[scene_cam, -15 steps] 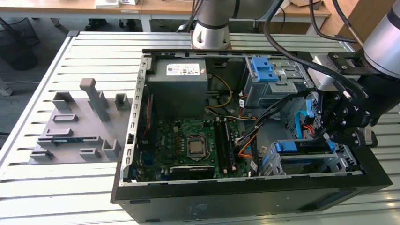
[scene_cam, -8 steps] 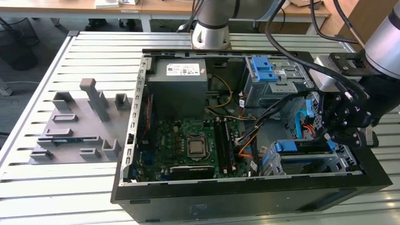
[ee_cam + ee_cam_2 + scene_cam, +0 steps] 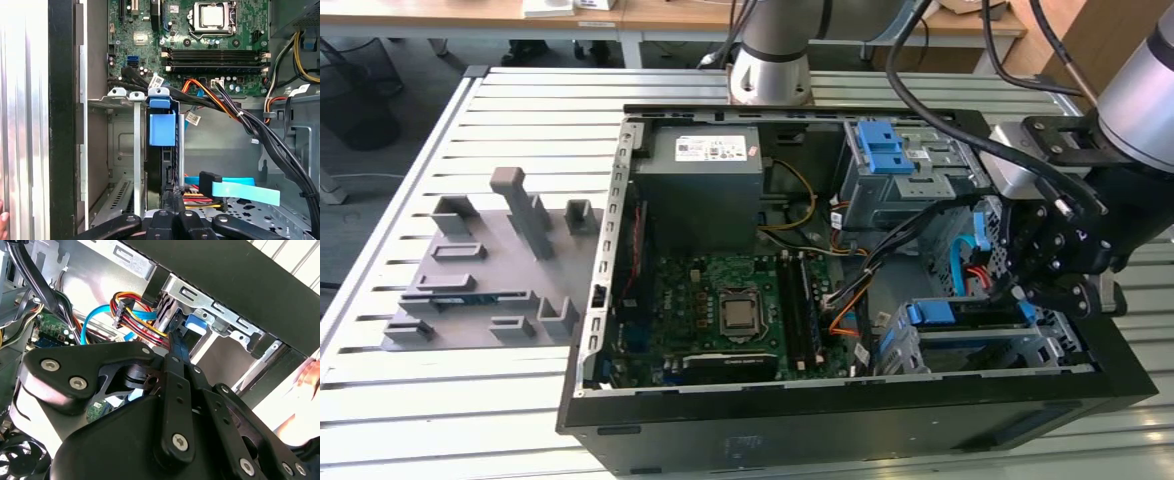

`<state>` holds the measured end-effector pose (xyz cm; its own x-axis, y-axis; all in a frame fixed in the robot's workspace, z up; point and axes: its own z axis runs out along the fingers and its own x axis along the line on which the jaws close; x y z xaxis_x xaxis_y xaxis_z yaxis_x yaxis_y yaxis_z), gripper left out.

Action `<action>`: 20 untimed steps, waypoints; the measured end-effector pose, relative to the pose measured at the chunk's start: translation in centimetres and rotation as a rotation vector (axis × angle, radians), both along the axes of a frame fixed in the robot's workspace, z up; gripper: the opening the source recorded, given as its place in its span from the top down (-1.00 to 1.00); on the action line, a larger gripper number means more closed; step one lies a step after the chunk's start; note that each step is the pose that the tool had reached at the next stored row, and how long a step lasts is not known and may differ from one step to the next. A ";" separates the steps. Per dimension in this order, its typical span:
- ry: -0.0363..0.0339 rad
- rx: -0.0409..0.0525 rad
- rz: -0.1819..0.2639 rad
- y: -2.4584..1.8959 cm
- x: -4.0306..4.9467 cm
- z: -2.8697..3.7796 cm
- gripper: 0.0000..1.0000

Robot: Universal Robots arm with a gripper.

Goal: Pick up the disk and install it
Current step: 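Insert the first disk wire, then insert the second disk wire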

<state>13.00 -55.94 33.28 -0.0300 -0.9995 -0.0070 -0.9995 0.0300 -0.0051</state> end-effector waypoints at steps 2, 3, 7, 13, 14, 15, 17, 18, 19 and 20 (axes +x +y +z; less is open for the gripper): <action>0.0000 0.0002 0.000 0.00 0.00 -0.02 0.79; 0.0000 0.0005 0.000 0.00 0.00 0.01 0.79; 0.0017 0.0005 0.000 0.00 0.00 0.45 0.79; 0.0035 0.0004 0.000 0.00 0.01 0.62 0.79; 0.0035 0.0004 0.000 0.00 0.00 0.62 0.79; 0.0035 0.0003 0.000 0.00 -0.01 0.62 0.79; 0.0035 0.0003 0.000 0.00 -0.11 0.62 0.79; 0.0035 0.0003 0.000 0.01 -0.19 0.62 0.79; 0.0035 0.0004 0.000 0.01 -0.29 0.62 0.79; 0.0035 0.0004 0.000 0.00 -0.37 0.62 0.79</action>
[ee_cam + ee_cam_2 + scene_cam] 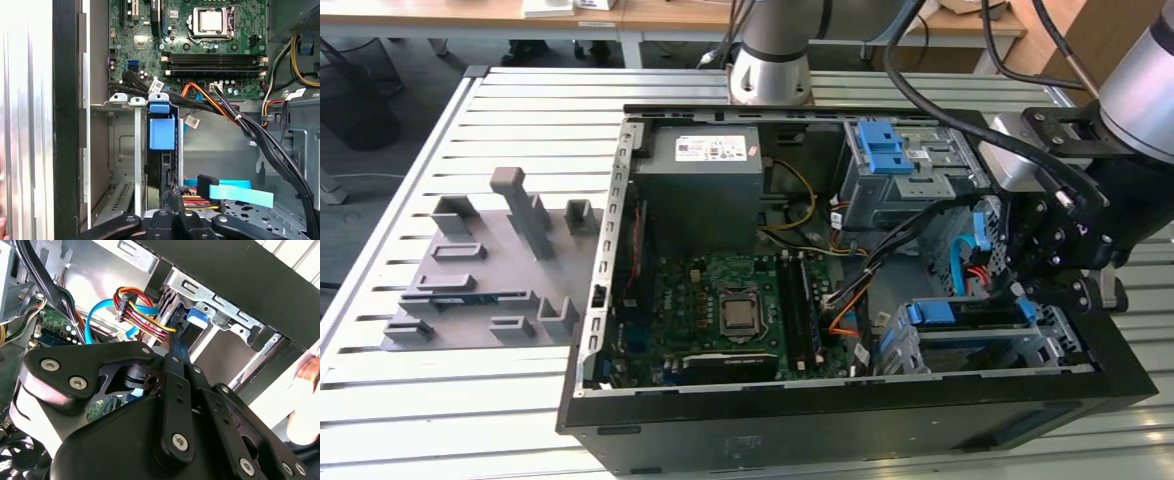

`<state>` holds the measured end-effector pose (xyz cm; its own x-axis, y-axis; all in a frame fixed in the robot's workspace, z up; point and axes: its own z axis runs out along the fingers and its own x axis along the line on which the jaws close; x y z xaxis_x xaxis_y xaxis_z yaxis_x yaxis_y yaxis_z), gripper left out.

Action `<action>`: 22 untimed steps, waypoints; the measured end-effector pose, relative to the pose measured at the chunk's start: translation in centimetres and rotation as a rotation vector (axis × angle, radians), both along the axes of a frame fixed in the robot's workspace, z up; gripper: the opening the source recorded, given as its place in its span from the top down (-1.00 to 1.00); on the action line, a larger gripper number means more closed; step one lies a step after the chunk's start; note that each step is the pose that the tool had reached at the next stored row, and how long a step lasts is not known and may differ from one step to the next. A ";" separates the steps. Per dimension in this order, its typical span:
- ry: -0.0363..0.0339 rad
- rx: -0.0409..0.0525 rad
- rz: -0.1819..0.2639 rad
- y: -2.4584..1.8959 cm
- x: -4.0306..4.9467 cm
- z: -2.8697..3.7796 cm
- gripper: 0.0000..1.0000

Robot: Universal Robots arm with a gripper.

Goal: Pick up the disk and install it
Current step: 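Insert the second disk wire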

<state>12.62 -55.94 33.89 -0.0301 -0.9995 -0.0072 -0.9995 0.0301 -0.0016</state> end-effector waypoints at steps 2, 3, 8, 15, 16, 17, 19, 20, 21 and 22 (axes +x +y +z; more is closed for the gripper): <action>0.0000 0.0001 0.000 0.00 -0.11 0.00 0.79; 0.0000 0.0001 0.000 0.00 -0.12 0.00 0.79; 0.0000 0.0000 0.000 0.00 -0.14 0.41 0.79; 0.0000 0.0006 0.000 0.00 -0.24 1.46 0.79; 0.0000 0.0004 0.000 0.01 -0.33 1.48 0.79; 0.0000 0.0001 0.000 0.01 -0.45 1.49 0.79; 0.0000 0.0006 0.000 0.00 -0.75 1.48 0.79; 0.0000 0.0008 0.000 0.00 -0.85 1.48 0.79; 0.0000 0.0011 0.000 0.00 -0.95 1.49 0.79; -0.0001 0.0011 0.000 0.00 -1.05 1.52 0.79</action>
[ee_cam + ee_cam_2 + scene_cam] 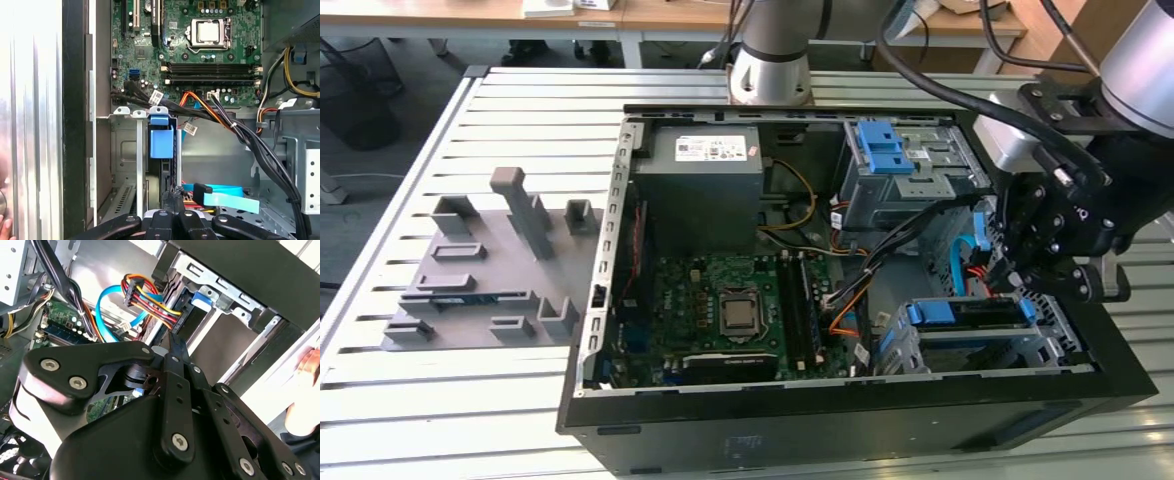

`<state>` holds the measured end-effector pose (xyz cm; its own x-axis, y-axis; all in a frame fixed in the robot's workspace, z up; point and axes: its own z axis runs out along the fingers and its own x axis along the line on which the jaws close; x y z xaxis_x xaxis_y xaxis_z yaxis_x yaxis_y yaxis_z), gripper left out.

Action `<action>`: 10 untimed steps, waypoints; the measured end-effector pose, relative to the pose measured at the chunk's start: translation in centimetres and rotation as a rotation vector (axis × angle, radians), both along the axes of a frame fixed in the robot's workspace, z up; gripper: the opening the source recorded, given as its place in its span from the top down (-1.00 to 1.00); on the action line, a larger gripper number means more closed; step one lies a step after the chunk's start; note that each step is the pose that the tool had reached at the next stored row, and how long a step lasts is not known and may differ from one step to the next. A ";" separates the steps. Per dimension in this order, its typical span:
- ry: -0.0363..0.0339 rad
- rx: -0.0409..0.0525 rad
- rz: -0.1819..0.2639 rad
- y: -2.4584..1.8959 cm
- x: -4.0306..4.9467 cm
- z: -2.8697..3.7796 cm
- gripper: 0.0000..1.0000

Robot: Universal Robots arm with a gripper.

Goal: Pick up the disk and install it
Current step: 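Insert the second disk wire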

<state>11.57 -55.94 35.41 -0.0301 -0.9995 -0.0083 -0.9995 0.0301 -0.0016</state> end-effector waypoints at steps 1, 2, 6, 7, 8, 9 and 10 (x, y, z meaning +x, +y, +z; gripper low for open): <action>0.0000 0.0000 0.000 0.00 -0.08 0.07 0.79; 0.0000 0.0002 0.000 0.00 -0.16 0.19 0.79; -0.0003 0.0003 0.000 0.00 -0.33 1.16 0.79; -0.0004 0.0002 0.000 0.00 -0.37 1.41 0.79; -0.0005 0.0004 0.000 0.00 -0.43 1.63 0.79; -0.0006 0.0003 0.000 0.00 -0.50 1.79 0.79; -0.0008 0.0003 0.000 0.00 -0.58 1.89 0.79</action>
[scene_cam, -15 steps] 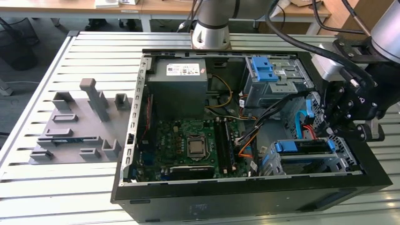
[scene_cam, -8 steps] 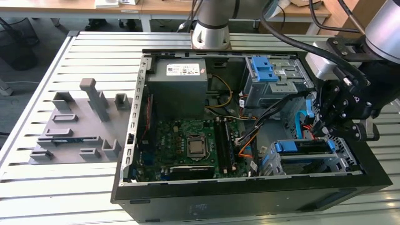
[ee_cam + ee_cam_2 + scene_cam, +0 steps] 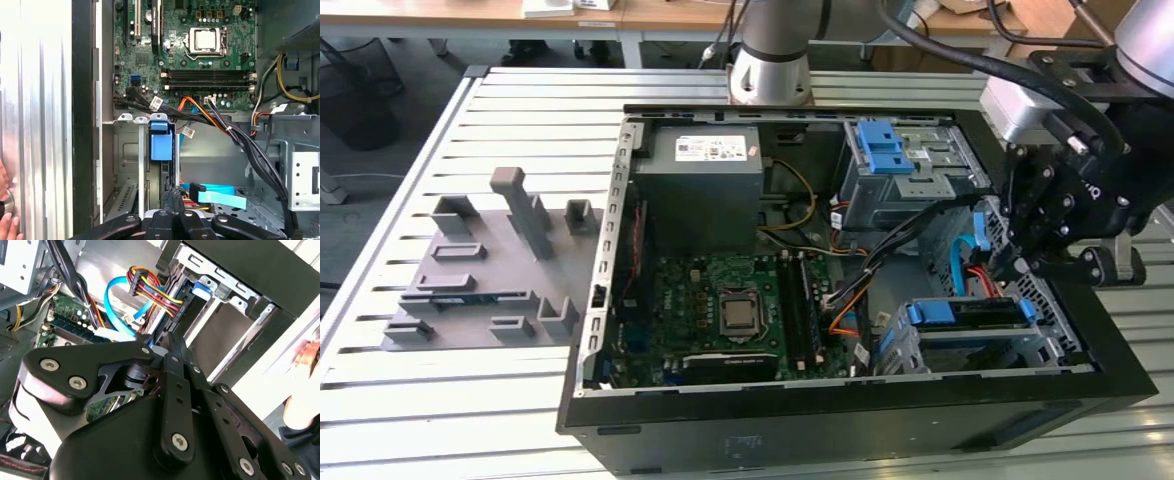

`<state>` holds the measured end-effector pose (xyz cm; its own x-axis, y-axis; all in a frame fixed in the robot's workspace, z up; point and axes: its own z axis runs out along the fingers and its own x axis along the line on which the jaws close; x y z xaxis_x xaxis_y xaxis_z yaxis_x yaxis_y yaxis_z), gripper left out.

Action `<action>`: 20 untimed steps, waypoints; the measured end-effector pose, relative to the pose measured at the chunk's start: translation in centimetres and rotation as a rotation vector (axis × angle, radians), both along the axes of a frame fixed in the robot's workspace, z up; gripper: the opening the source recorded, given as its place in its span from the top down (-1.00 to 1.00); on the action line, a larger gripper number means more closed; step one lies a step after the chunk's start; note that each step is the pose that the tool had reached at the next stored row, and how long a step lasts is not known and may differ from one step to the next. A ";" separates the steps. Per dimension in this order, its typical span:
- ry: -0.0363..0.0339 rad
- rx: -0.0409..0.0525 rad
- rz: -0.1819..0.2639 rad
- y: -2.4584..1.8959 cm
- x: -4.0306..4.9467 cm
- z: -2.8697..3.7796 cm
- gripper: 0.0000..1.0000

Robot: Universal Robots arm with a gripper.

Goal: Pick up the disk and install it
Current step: 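Insert the second disk wire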

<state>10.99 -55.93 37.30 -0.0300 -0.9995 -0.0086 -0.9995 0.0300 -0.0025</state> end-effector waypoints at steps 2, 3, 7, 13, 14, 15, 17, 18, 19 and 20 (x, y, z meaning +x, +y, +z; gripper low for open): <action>-0.0005 0.0003 0.000 0.00 -0.23 0.05 0.79; -0.0006 0.0004 0.000 0.00 -0.36 0.05 0.79; -0.0008 0.0015 0.000 0.00 -0.87 0.07 0.79; -0.0022 0.0018 0.000 0.01 -1.34 0.49 0.79; -0.0023 0.0019 0.000 0.02 -1.39 0.59 0.79; -0.0025 0.0019 0.000 0.05 -1.43 0.68 0.79; -0.0025 0.0022 0.000 0.13 -1.46 0.81 0.79; -0.0026 0.0021 0.000 0.20 -1.47 0.85 0.79; -0.0025 0.0018 0.000 0.29 -1.48 0.90 0.79; -0.0025 0.0019 0.000 0.39 -1.48 0.92 0.79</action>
<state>9.51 -55.55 38.22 -0.0299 -0.9995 -0.0106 -0.9995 0.0300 -0.0050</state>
